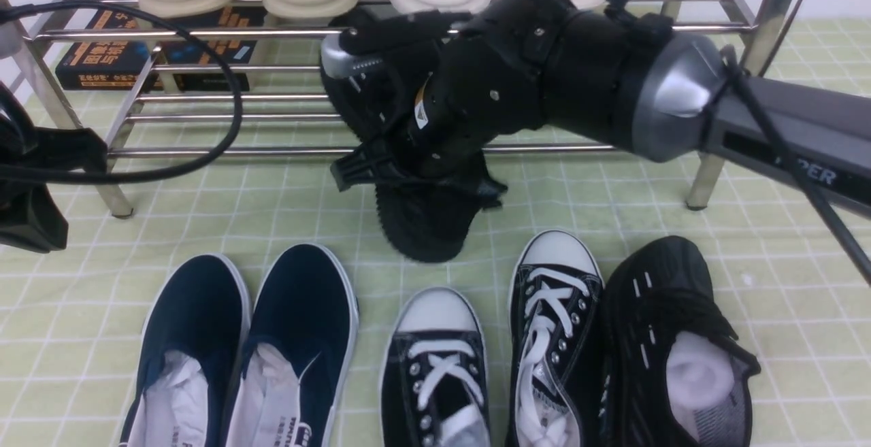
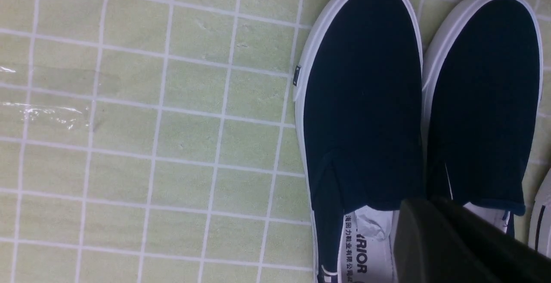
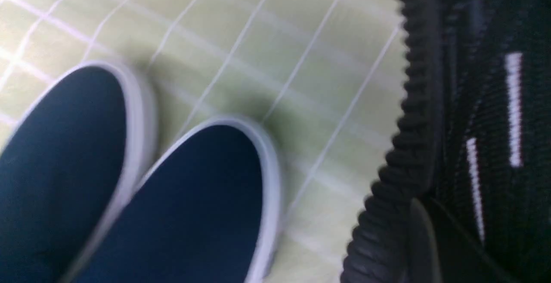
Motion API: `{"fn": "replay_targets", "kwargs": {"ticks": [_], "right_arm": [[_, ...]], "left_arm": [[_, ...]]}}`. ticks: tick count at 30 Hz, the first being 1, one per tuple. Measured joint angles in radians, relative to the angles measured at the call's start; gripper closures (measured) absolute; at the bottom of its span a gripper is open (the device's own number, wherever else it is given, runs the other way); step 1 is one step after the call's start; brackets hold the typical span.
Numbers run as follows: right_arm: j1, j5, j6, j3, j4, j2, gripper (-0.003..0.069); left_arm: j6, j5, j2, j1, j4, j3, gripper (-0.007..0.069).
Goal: Take the shoes off the shelf with your hand from the green coffee tablecloth.
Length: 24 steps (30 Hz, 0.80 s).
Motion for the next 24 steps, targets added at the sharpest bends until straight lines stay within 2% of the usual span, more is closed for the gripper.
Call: {"fn": "replay_targets", "kwargs": {"ticks": [3, 6, 11, 18, 24], "right_arm": [[0.001, -0.021, 0.000, 0.000, -0.067, 0.000, 0.0653], [0.001, -0.011, 0.020, 0.000, -0.072, 0.000, 0.0653], [0.001, 0.106, 0.000, 0.000, 0.064, -0.008, 0.0653], [0.001, 0.294, -0.150, 0.000, 0.275, -0.071, 0.0650], [0.001, 0.442, -0.230, 0.000, 0.336, -0.186, 0.0648]], "left_arm": [[0.000, 0.000, 0.000, 0.000, 0.000, 0.000, 0.0590], [0.000, -0.002, 0.000, 0.000, 0.000, 0.000, 0.0588], [0.000, -0.004, 0.000, 0.000, 0.002, 0.000, 0.0582], [0.000, -0.004, 0.000, 0.000, 0.006, 0.000, 0.0574], [0.000, -0.004, 0.000, 0.000, 0.006, 0.000, 0.0571]]}}
